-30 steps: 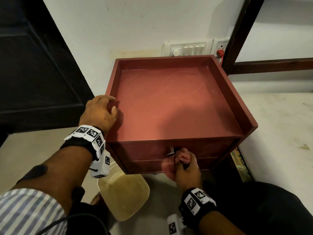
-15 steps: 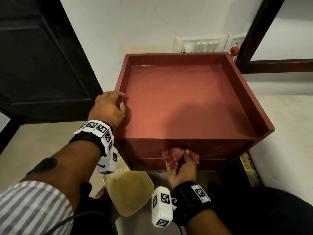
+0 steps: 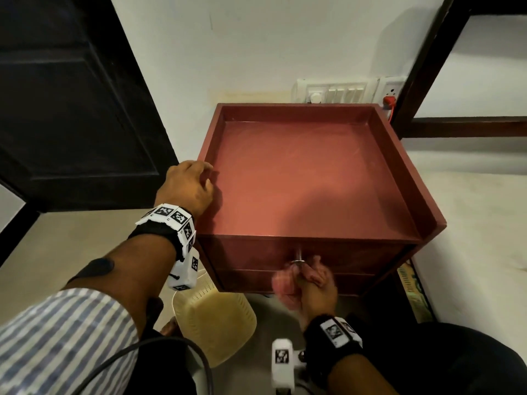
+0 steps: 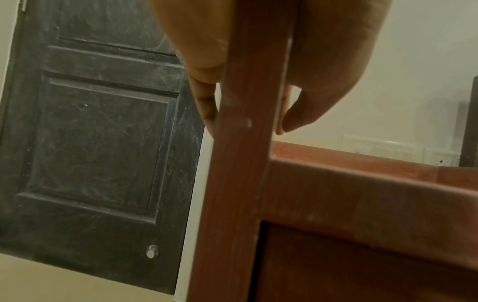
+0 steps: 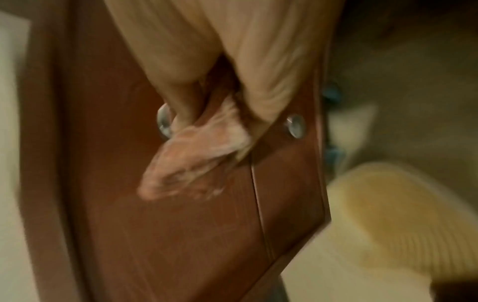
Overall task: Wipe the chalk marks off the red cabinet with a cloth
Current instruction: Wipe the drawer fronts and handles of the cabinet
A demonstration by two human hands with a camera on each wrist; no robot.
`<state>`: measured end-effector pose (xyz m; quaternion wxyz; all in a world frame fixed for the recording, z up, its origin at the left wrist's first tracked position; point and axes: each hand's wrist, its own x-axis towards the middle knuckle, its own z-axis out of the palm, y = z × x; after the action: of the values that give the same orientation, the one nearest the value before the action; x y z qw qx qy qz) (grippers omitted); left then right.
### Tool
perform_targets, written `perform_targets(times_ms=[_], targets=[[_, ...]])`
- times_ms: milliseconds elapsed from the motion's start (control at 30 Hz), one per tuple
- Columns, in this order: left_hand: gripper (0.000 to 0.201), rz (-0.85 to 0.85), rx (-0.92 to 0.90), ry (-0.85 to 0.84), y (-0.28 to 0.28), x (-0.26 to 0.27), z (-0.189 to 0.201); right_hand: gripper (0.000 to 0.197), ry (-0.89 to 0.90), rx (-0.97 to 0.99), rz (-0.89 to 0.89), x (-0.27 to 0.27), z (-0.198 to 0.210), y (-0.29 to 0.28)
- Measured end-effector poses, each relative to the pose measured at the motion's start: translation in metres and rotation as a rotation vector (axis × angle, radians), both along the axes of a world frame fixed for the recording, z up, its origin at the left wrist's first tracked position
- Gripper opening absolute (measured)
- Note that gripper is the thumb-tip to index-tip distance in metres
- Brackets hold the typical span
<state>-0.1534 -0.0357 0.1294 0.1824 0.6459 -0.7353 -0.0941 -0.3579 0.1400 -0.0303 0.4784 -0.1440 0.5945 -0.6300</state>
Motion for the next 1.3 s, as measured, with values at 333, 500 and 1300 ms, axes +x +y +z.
perform_targets(times_ms=[333, 500, 1300], targets=[[0.035, 0.001, 0.006, -0.038, 0.001, -0.001, 0.002, 0.021, -0.198, 0.466, 0.169, -0.01, -0.076, 0.031], [0.04, -0.027, -0.018, -0.002, -0.004, 0.002, -0.004, 0.013, -0.622, -0.203, -0.232, -0.013, -0.058, -0.007], [0.033, -0.022, -0.073, 0.168, -0.009, 0.006, -0.015, 0.013, -0.636, 0.186, -0.23, 0.007, -0.126, -0.029]])
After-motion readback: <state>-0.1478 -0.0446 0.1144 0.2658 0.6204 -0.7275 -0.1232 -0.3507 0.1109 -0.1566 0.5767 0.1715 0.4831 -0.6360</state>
